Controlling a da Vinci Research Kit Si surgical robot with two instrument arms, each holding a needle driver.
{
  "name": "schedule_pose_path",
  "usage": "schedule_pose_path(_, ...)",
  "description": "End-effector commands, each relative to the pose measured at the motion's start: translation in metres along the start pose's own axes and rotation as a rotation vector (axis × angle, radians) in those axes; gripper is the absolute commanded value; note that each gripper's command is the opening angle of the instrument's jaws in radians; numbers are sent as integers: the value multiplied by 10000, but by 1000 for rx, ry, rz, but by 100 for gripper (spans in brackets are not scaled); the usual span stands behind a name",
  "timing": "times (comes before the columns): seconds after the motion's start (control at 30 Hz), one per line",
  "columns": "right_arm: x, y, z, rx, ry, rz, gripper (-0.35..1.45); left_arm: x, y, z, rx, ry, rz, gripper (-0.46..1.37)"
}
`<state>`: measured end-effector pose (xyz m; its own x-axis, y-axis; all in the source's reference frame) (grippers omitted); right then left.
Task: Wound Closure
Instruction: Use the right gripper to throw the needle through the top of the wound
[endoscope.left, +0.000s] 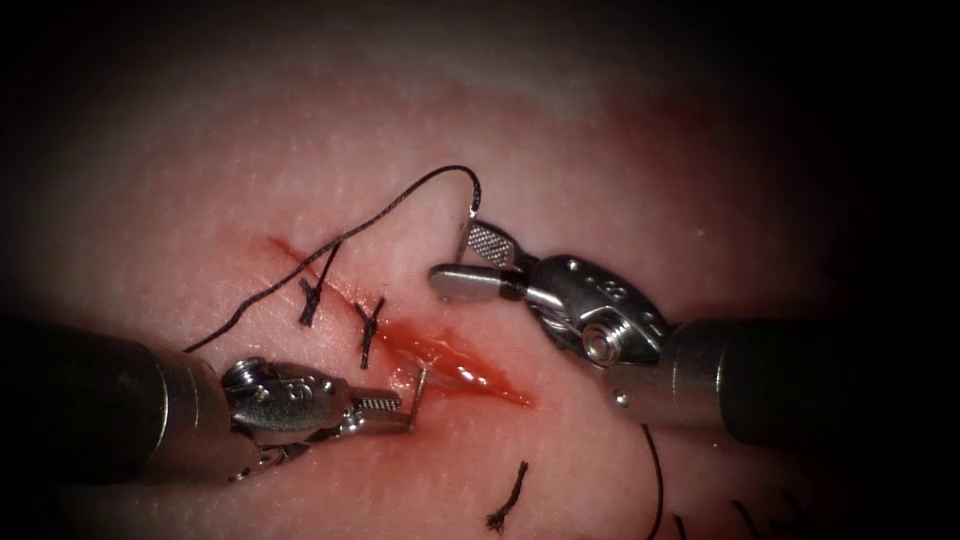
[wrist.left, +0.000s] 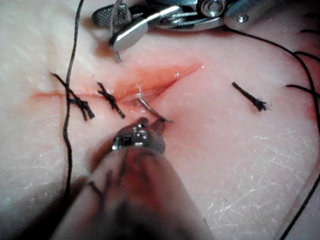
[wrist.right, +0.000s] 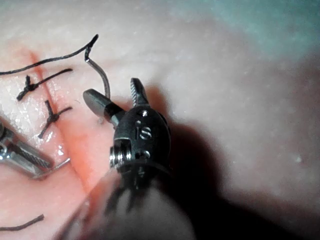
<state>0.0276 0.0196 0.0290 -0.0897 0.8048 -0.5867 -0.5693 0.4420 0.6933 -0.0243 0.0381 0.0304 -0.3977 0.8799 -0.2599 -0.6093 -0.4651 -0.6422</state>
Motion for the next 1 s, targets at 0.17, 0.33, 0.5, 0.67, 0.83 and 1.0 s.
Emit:
schedule_pose_path(0.17,6,-2,5,-7,-3,1,114,0,0,-1,-1,0,1,7)
schedule_pose_path(0.33,5,-7,10,2,-4,-3,104,0,-1,-2,-1,0,1,8)
schedule_pose_path(0.5,7,-11,10,12,-7,-1,-35,0,-1,-2,-1,0,1,8)
schedule_pose_path(0.67,7,-21,4,-47,-44,267,-35,-1,-1,-2,-2,-1,1,9)
schedule_pose_path(0.83,0,-38,-4,-193,-173,614,-35,-1,-1,-2,-2,-1,1,8)
schedule_pose_path(1.0,-6,-48,-10,-227,-218,628,-35,-1,0,-2,-2,-1,1,9)
